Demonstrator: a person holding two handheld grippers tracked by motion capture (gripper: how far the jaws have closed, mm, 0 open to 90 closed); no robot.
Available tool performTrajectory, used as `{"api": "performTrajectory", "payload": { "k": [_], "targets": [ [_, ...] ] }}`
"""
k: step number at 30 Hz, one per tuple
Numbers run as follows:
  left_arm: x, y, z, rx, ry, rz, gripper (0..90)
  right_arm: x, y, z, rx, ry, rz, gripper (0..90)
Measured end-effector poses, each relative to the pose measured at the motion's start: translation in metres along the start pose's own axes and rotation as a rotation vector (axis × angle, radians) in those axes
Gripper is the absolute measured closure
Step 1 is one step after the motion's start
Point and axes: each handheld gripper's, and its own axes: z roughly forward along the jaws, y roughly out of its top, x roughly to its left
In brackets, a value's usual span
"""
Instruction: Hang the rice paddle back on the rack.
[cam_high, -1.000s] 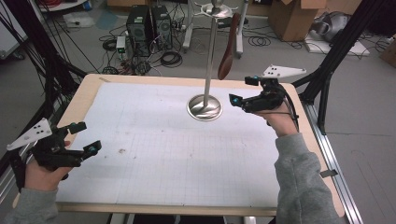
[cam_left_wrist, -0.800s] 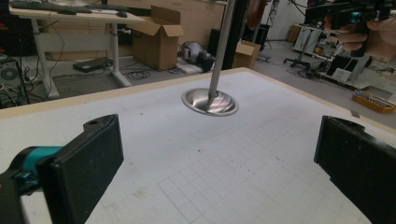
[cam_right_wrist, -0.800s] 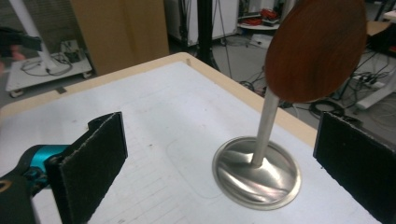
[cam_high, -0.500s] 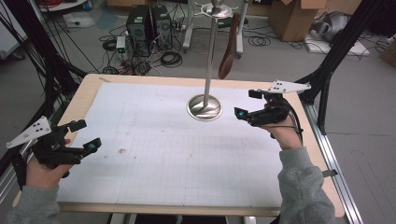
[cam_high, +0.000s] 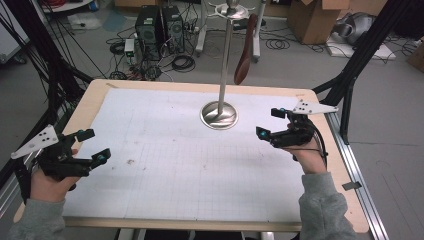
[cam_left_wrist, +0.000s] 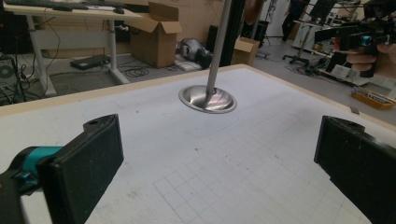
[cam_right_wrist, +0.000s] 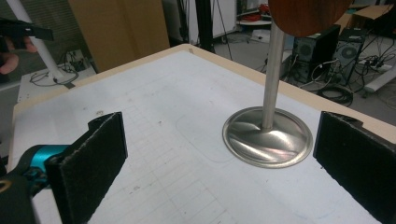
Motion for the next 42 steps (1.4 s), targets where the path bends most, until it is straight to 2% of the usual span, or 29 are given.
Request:
{"api": "performTrajectory", "payload": {
  "k": [11,21,27,33,42],
  "targets": [
    [-0.001,-0.002,0.003,0.01,0.0,0.002,1.8,-0.006,-0.021,-0.016,-0.026,0.0,0.048,1.5],
    [-0.001,-0.004,0.005,0.018,0.0,0.0,1.8,-0.011,-0.043,-0.027,-0.01,-0.019,0.088,1.5],
    [0.0,-0.005,0.006,0.021,0.0,-0.001,1.8,-0.011,-0.051,-0.031,-0.003,-0.025,0.083,1.5],
    [0.0,-0.006,0.007,0.026,0.0,-0.004,1.8,-0.013,-0.064,-0.036,-0.019,-0.03,0.118,1.5],
    [0.002,-0.008,0.007,0.027,0.003,-0.004,1.8,-0.019,-0.082,-0.042,-0.005,-0.041,0.147,1.5]
  ]
}}
